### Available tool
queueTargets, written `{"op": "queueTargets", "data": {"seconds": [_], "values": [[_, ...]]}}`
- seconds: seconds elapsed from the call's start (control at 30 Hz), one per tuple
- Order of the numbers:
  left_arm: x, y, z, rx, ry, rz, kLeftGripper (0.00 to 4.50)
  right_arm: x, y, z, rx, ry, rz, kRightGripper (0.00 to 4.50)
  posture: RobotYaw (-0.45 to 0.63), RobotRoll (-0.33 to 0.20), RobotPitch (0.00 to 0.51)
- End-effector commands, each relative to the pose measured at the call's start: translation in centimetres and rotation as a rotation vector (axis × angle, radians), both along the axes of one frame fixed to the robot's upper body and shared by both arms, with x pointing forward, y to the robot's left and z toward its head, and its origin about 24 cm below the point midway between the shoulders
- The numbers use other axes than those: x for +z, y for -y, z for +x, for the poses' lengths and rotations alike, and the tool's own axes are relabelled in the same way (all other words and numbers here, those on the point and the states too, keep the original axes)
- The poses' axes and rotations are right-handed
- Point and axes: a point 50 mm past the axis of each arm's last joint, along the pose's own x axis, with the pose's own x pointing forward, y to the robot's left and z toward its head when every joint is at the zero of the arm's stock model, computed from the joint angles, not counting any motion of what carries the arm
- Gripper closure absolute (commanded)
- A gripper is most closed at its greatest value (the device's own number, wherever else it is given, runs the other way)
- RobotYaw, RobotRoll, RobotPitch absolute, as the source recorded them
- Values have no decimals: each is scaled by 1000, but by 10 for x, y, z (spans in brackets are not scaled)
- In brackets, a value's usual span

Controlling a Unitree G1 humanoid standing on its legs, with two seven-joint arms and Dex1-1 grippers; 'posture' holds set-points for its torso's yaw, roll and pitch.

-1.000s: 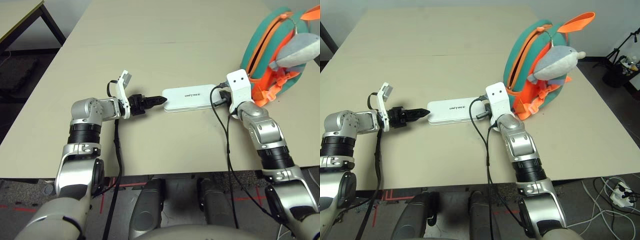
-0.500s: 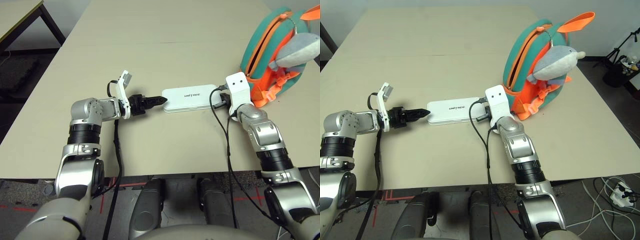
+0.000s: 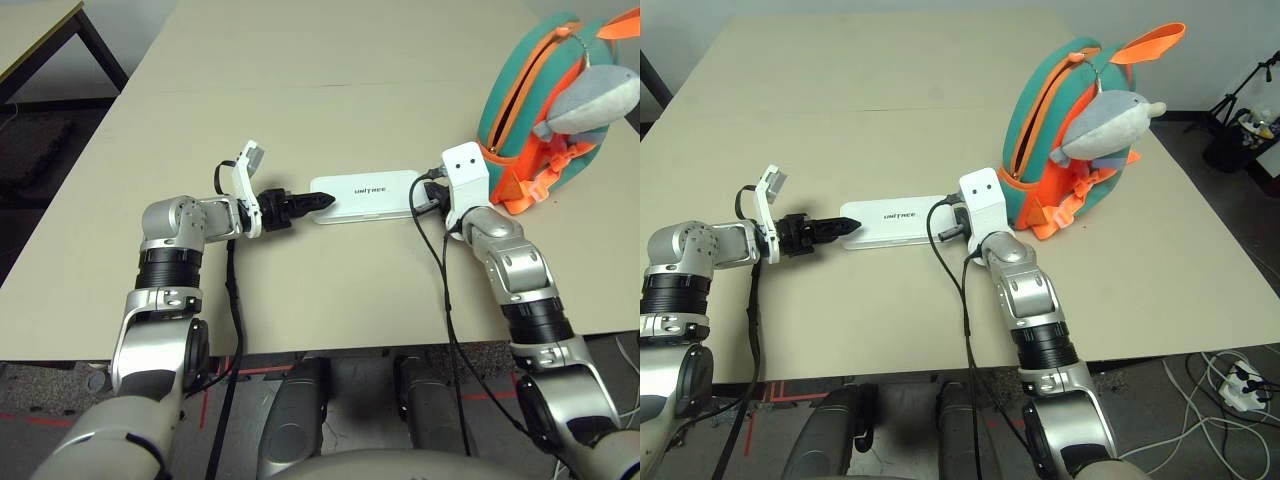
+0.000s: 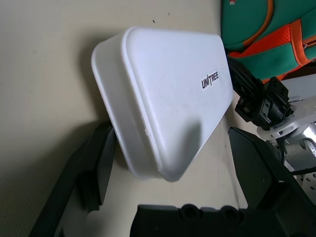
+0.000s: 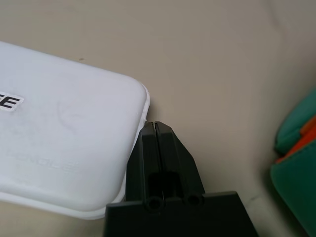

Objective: Put the pencil case into the backpack and zip it.

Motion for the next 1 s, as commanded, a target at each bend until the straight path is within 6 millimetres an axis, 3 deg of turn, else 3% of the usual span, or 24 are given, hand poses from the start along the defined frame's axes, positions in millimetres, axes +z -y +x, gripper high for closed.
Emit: {"op": "queueTargets", "data": {"seconds": [0.03,0.3,0.37,0.5,0.63,0.67,0.77,0.87,1.0], "values": [[-16,3,-5,-4,-64,10,0,3,-13,-3,68,19,22,4486,167,0,189],[-18,5,-5,-12,-65,2,0,4,-12,-2,78,26,16,4486,168,0,192],[-18,5,-6,-13,-62,-2,366,4,-11,-2,80,31,17,4500,167,0,191],[-17,7,-7,-26,-50,-12,1523,7,-12,-3,91,42,31,4500,167,0,189],[-12,9,-8,-54,-12,-39,2474,19,-12,-10,136,9,170,4500,166,0,189],[-11,10,-8,-58,-7,-42,2665,22,-12,-12,150,0,196,4065,166,0,189],[-10,10,-9,-65,9,-51,3020,41,-12,-17,212,16,296,3307,165,0,188],[-11,7,-11,-54,21,-56,3064,118,-4,-27,366,161,470,2452,154,0,186],[-14,5,-10,-43,18,-46,3065,203,23,-35,366,466,457,1198,136,0,179]]}}
